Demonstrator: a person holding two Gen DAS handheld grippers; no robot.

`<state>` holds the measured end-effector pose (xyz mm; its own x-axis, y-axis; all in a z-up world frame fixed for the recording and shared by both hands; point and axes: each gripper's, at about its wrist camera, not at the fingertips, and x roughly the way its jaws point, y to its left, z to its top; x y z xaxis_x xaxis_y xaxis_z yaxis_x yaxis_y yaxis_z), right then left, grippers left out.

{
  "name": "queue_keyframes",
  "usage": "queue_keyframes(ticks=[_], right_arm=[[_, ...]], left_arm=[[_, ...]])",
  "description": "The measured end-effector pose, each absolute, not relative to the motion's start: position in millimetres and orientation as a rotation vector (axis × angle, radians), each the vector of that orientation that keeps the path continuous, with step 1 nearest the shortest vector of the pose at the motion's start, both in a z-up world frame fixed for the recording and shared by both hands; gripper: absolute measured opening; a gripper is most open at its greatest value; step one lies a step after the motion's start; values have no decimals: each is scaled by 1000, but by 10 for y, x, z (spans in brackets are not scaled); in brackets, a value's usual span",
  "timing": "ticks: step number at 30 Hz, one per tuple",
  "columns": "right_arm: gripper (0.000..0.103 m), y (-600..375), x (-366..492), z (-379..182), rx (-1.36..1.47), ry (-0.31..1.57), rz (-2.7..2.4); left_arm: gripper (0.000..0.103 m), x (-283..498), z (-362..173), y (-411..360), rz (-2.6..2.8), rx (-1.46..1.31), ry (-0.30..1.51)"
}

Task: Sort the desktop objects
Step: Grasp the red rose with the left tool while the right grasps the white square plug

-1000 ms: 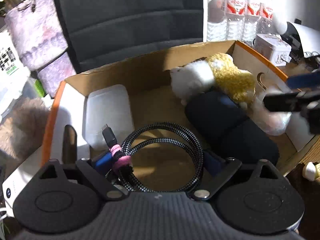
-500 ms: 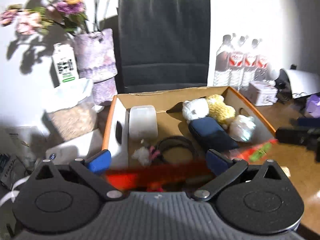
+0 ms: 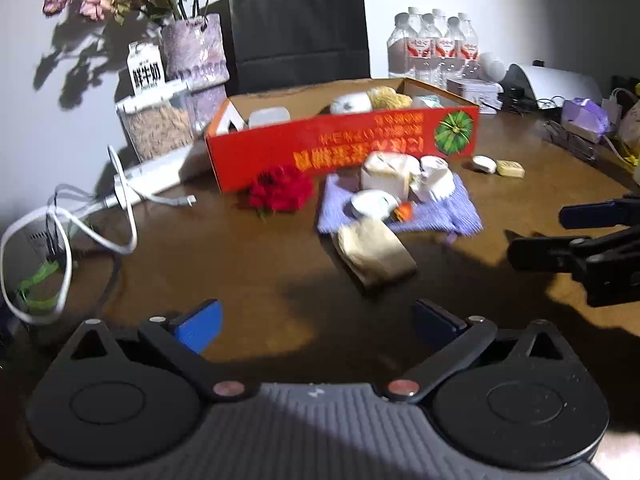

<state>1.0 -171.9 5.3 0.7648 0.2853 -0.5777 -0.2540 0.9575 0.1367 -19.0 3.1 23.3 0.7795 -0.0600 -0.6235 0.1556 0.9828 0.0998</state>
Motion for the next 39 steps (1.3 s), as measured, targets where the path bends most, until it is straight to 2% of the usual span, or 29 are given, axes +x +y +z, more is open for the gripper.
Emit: queue_keyframes(ticks=[7, 15, 21, 23, 24, 25, 27, 28, 29, 33, 39], right_arm=[[86, -1658, 122, 154, 36, 622, 331], [79, -1496, 874, 319, 2, 547, 382], [76, -1300, 1478, 212, -49, 592, 447], [64, -1257, 1582, 132, -59, 614, 449], [53, -1239, 1598, 107, -54, 623, 457], [47, -1223, 1604, 83, -49, 629, 472], [47, -1196, 1583, 46, -61, 615, 482], [47, -1178, 1571, 32, -75, 610, 481], [47, -1165, 1568, 15, -86, 610, 478], [47, -1080, 1508, -21, -162, 566, 470], [46, -1143, 1421, 68, -109, 526, 466]], left_arm=[[103, -87, 225, 95, -154, 162, 635], [102, 944, 385, 265, -154, 210, 557], [85, 1406, 264, 297, -221, 211, 578], [85, 1436, 222, 303, -252, 193, 588], [84, 1438, 201, 306, -279, 186, 594], [82, 1435, 182, 313, -294, 181, 594], [68, 1430, 146, 311, -309, 179, 602], [56, 1437, 129, 313, -308, 173, 610], [51, 1444, 118, 323, -314, 156, 620], [42, 1411, 119, 356, -337, 122, 621], [38, 1257, 236, 401, -286, 101, 578]])
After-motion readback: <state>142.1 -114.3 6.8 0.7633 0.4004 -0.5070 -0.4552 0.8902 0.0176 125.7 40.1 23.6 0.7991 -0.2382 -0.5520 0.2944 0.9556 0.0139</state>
